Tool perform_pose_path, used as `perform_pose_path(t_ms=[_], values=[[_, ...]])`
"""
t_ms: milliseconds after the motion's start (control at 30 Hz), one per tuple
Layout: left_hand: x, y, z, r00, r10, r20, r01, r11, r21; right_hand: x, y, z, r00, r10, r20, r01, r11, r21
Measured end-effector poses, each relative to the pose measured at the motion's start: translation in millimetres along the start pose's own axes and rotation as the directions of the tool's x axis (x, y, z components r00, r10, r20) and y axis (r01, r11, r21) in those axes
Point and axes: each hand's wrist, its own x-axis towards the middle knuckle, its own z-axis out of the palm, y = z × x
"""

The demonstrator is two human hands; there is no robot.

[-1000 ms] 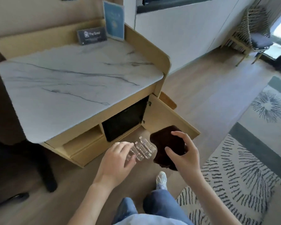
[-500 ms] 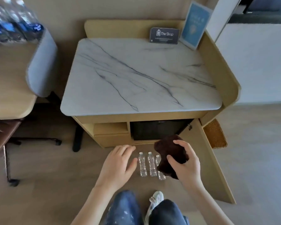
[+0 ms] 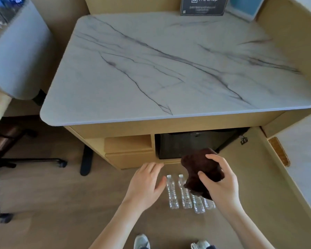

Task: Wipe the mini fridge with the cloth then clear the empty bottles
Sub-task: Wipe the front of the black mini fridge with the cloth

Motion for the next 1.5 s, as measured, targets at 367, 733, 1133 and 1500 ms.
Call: perform_pose_path(t_ms=[367, 733, 1133, 1500], values=[[129, -139, 200, 0.889, -0.164, -0.427, 0.112, 0.983, -0.144, 118, 207, 95, 0.963, -0.261, 0.061, 0.261, 0.965, 0.002], [210, -188, 301, 0.688, -0.058, -0.724, -0.151, 0.963, -0.221, 195, 287, 138, 0.761, -0.649, -0.007, 0.646, 0.755, 0.112], [194, -184, 295, 0.310, 0.384, -0.870, -0.250, 0.915, 0.316, 199, 306, 94, 0.782, -0.608, -0.139, 0.623, 0.769, 0.140], [258, -137, 247, 0.411, 0.460, -0.788, -0.246, 0.887, 0.389, 202, 305, 51, 0.741, -0.597, -0.309, 0.651, 0.751, 0.110]])
